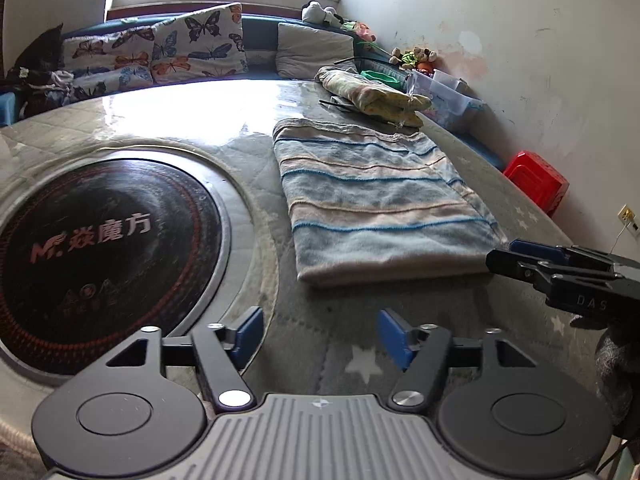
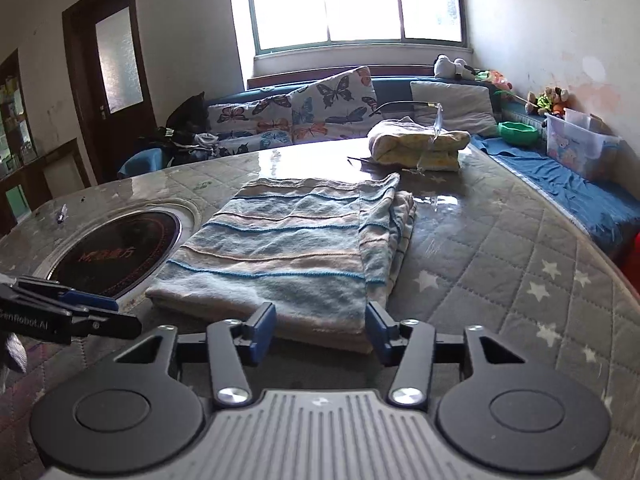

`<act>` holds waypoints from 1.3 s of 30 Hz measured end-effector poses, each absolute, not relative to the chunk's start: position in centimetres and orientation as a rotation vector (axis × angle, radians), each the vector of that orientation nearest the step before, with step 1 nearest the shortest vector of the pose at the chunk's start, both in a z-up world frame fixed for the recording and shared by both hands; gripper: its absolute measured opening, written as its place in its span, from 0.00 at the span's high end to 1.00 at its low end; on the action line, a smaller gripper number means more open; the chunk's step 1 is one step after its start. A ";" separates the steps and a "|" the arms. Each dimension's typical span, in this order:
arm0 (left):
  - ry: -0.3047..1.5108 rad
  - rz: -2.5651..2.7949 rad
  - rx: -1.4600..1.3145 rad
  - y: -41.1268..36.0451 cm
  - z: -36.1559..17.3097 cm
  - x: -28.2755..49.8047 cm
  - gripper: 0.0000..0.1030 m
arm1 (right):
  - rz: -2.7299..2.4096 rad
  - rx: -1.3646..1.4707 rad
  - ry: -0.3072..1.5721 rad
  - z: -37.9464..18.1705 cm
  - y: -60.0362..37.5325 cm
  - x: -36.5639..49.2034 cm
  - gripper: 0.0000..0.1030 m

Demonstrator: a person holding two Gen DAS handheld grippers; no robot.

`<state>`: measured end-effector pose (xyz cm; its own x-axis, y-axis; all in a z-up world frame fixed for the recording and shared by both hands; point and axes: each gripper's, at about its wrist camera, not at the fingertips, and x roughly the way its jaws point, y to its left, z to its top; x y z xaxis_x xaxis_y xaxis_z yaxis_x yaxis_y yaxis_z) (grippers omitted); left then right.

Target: Fold clothes

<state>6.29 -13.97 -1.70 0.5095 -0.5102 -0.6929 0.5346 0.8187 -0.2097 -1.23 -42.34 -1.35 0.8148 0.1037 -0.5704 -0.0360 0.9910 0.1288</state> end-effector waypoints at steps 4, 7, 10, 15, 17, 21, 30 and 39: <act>0.803 -0.626 0.035 -13.2 -1.5 5.0 0.20 | 0.074 0.125 0.614 -1.7 -41.5 -2.2 0.36; 0.780 -0.620 0.045 -12.8 -1.2 4.1 0.11 | 0.062 0.123 0.606 -1.8 -40.9 -2.9 0.28; 0.762 -0.620 0.053 -12.4 -1.0 3.3 0.06 | 0.055 0.118 0.597 -1.8 -40.3 -3.8 0.20; 0.740 -0.614 0.041 -11.5 -0.8 2.3 0.00 | 0.032 0.112 0.575 -1.7 -39.7 -5.1 0.07; 0.739 -0.615 0.035 -11.2 -0.7 2.0 0.00 | 0.016 0.107 0.568 -1.5 -39.6 -5.4 0.00; 0.742 -0.616 0.031 -10.8 -0.7 1.5 0.00 | -0.001 0.092 0.549 -1.0 -39.1 -6.1 0.00; 0.692 -0.627 0.023 -10.2 -0.1 -0.4 0.00 | -0.034 0.097 0.529 -0.8 -38.1 -7.5 0.00; 0.690 -0.560 0.050 -9.6 -0.1 -1.9 0.00 | -0.065 0.124 0.508 -1.4 -37.6 -9.5 0.00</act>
